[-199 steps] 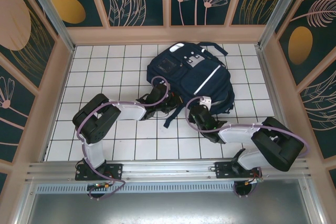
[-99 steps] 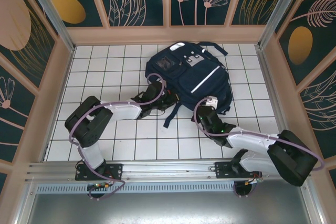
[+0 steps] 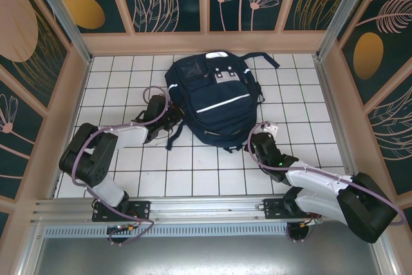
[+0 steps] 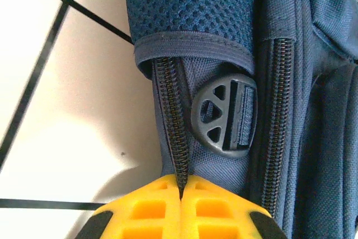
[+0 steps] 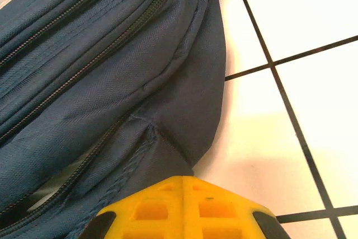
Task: Pack books, pencil case, and school supplies into a backpack
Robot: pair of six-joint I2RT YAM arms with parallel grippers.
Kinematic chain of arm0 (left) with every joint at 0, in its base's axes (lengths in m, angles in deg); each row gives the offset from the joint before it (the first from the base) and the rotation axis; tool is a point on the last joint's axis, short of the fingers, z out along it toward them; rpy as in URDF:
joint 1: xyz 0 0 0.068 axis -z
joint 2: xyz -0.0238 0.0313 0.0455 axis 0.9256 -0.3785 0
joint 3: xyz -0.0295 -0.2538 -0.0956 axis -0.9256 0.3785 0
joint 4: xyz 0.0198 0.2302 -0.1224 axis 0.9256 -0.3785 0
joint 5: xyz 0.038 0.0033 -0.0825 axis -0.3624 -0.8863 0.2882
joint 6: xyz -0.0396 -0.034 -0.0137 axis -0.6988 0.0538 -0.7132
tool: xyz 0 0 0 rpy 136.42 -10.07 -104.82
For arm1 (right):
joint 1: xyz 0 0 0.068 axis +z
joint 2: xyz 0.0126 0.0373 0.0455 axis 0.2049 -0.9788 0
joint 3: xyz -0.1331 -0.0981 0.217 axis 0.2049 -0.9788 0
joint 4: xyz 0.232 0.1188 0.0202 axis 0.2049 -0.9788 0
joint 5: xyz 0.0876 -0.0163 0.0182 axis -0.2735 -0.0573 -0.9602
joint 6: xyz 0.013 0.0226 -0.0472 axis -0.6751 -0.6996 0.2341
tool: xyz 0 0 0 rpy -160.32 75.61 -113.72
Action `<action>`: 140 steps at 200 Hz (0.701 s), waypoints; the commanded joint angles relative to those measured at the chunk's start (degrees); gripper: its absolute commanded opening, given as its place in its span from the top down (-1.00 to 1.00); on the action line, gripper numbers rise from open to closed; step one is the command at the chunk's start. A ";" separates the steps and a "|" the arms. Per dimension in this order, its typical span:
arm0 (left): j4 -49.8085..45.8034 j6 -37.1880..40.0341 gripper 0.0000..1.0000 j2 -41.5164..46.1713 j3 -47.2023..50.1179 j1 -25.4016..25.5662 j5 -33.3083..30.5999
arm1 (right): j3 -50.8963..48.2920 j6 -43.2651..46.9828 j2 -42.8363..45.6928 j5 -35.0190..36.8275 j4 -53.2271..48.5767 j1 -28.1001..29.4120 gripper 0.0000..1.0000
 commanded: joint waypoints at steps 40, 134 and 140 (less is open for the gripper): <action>2.55 1.41 1.00 5.17 1.49 2.46 1.13 | 6.60 1.77 -6.22 1.91 0.27 6.53 0.57; 3.08 0.09 1.00 6.56 -1.16 8.25 0.00 | 16.29 -9.15 -10.11 15.23 -12.87 22.72 0.33; 3.04 0.09 1.00 6.58 -1.18 8.26 -0.05 | 16.34 -9.94 -10.36 15.68 -13.34 23.19 0.33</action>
